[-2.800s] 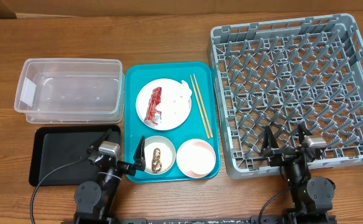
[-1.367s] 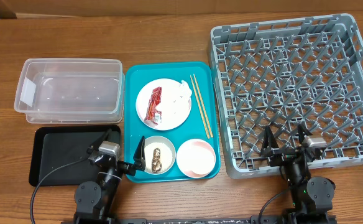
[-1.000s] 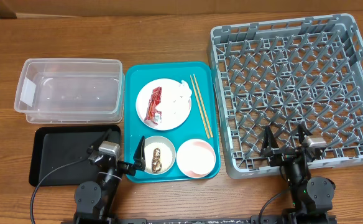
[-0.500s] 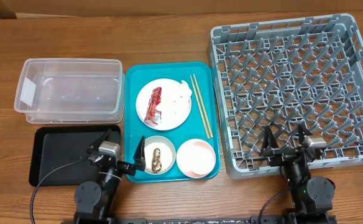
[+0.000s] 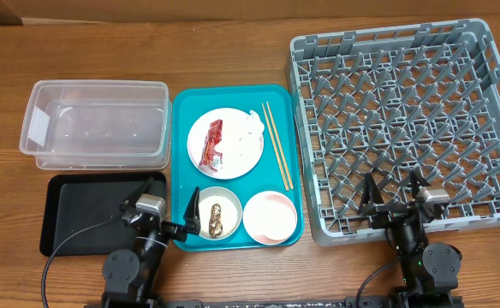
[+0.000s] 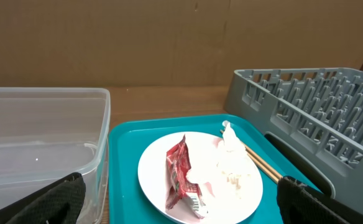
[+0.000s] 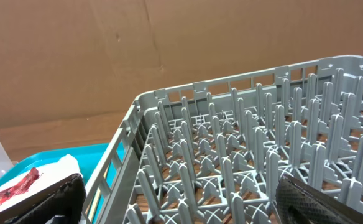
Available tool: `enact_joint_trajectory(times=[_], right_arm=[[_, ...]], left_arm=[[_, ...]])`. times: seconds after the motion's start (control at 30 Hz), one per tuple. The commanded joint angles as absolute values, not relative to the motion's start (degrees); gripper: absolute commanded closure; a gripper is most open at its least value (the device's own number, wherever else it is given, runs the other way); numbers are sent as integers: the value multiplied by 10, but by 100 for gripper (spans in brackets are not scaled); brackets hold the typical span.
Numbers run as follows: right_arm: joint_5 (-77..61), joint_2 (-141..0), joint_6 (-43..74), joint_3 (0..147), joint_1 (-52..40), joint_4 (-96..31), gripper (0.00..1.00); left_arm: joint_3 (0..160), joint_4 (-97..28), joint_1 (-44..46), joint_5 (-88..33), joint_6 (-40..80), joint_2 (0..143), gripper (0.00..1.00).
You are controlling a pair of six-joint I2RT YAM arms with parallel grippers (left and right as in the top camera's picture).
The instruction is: Sort waste into correct bins and load items into the dishwasher
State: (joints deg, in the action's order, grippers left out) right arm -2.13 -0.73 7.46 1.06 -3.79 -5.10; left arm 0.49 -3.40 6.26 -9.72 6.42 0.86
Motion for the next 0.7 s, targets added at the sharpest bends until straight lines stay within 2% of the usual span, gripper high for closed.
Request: enact_joint_trajectory(times=[0.0,0.27,0.37,0.67], right_arm=[[-21,-4,74,5,-37,-46,0],[-34,-4,76,5,-37,-46,0],[-89,-4,128,5,-37,-36,0],[-277,-4,167,37,-37,-27,0]], left_arm=[[3,-34,60,-103,66,3,0],[3,-34,60,-106,69,3,0],[3,-29,60,-119,126,3,0],[26,50,60,-278,215,3,0]])
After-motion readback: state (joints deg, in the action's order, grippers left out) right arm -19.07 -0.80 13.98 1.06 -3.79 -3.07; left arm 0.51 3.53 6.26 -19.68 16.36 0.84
